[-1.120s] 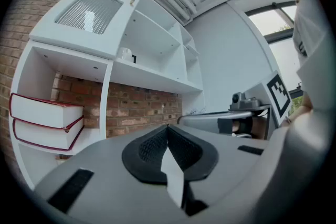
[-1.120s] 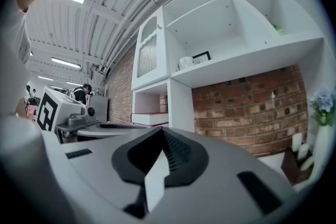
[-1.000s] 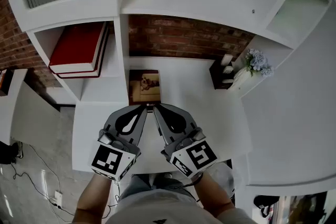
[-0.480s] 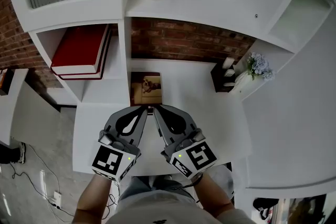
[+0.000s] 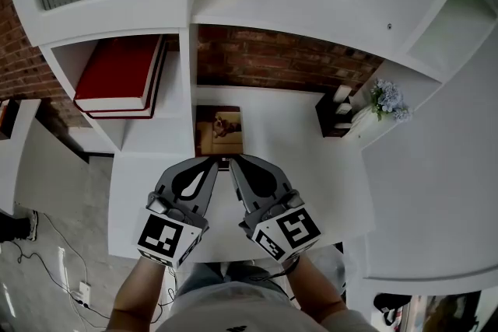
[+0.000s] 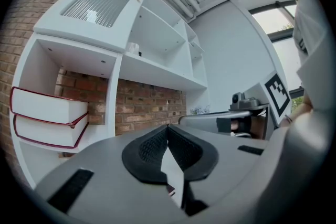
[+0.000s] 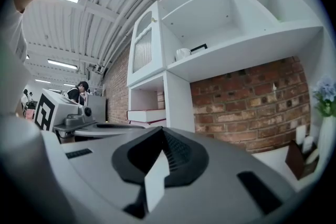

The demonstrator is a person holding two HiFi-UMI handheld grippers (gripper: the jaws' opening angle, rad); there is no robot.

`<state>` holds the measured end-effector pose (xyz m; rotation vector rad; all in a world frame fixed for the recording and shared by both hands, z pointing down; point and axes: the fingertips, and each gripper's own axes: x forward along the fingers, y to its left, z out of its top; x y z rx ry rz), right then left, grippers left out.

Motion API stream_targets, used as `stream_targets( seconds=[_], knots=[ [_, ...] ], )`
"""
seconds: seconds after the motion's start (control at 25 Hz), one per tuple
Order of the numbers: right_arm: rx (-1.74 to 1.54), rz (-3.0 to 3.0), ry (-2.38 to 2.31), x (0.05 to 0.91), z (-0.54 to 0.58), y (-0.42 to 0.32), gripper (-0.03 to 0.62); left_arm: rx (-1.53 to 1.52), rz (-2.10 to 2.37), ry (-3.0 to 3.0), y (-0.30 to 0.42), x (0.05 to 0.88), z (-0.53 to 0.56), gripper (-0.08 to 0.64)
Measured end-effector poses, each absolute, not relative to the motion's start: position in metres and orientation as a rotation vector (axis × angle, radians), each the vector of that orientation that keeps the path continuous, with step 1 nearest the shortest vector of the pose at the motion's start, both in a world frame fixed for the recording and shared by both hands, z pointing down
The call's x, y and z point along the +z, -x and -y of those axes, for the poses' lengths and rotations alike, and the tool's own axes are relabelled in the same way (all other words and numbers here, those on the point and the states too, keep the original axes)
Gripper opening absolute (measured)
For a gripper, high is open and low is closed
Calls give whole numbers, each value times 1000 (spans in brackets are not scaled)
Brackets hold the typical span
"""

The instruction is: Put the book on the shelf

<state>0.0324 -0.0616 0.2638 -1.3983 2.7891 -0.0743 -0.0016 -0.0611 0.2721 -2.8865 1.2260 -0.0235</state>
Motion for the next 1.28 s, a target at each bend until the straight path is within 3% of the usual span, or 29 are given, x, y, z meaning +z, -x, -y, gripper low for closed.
stream_targets(
  seconds=[1.28],
  knots=[
    [-382,-2825,1541,366,118,-37,9,-269,-1307,3056,14,379,111,13]
  ],
)
